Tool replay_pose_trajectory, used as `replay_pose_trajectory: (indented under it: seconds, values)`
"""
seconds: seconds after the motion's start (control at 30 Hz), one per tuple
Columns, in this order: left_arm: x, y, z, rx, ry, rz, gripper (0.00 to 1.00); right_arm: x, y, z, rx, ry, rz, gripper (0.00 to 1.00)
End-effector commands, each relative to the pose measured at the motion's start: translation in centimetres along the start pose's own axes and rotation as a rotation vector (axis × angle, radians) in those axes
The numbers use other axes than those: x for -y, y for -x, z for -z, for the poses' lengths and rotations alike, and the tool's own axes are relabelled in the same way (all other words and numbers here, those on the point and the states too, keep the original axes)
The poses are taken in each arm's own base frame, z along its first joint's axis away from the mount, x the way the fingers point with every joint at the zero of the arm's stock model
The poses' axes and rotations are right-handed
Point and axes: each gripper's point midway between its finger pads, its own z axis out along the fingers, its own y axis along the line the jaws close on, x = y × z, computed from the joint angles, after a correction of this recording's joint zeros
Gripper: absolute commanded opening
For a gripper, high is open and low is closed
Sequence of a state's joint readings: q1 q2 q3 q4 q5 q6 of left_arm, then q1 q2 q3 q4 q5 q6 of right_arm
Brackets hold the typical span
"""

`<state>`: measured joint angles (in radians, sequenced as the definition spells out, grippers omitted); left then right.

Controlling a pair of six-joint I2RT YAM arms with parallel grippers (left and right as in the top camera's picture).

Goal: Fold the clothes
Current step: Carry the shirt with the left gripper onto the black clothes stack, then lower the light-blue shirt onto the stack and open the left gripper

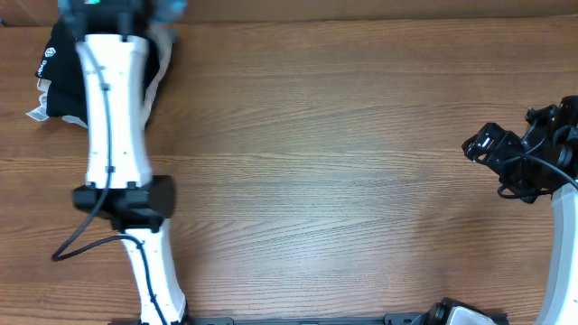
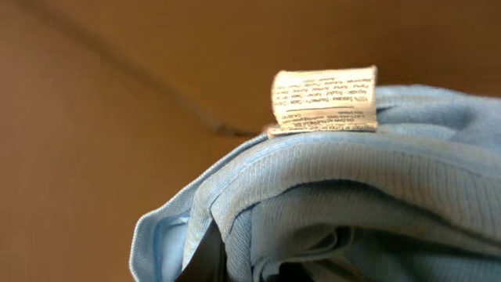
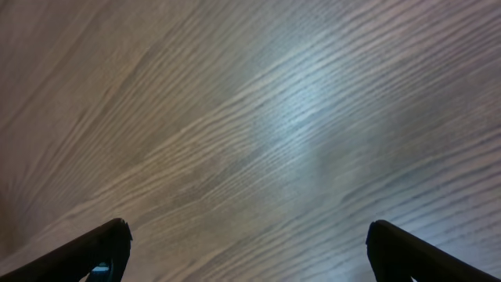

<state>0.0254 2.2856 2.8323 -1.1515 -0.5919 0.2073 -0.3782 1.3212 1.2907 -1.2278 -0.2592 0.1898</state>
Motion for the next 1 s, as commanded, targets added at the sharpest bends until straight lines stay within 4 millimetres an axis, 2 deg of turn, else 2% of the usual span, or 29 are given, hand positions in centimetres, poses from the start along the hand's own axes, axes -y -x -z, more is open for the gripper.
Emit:
replay_pose_trajectory:
  seconds: [0.0,0.1,0.2,0.3,0.4,0.6,0.87,0.97]
  values:
    - [-6.2,-0.8,-1.2,-0.003,0.107,0.258,0.04,-0.3,0.1,0.4,0.003,0.013,0.007,1.00]
    - [-9.9,-2.5,-3.2,-0.027,0.121,0.389,0.04,-0.3,-0.1,0.4,-0.002,0.011,0.007,1.00]
    - [-12.7,-3.3,-4.8,-0.014,0.103,0.510,0.04,-0.2,-0.2,0.4,-0.006,0.011,0.006,1.00]
    - [-14.8,-3.7,-5.9,0.007,0.109,0.609,0.04,-0.2,-0.2,0.4,-0.008,0.010,0.005,1.00]
    - [-15.8,-4.4,-6.8,0.008,0.126,0.685,0.04,-0.3,-0.2,0.4,-0.009,0.015,0.005,1.00]
    - [-14.4,-4.9,-8.5,-0.008,0.113,0.804,0.04,-0.6,-0.3,0.4,-0.013,0.031,0.005,1.00]
    - [-10.7,-5.5,-10.5,-0.052,0.079,0.833,0.04,-0.6,-0.3,0.4,-0.013,0.031,0.005,1.00]
    - [-8.6,-5.9,-11.4,-0.083,0.038,0.813,0.04,-0.6,-0.3,0.4,-0.012,0.032,0.005,1.00]
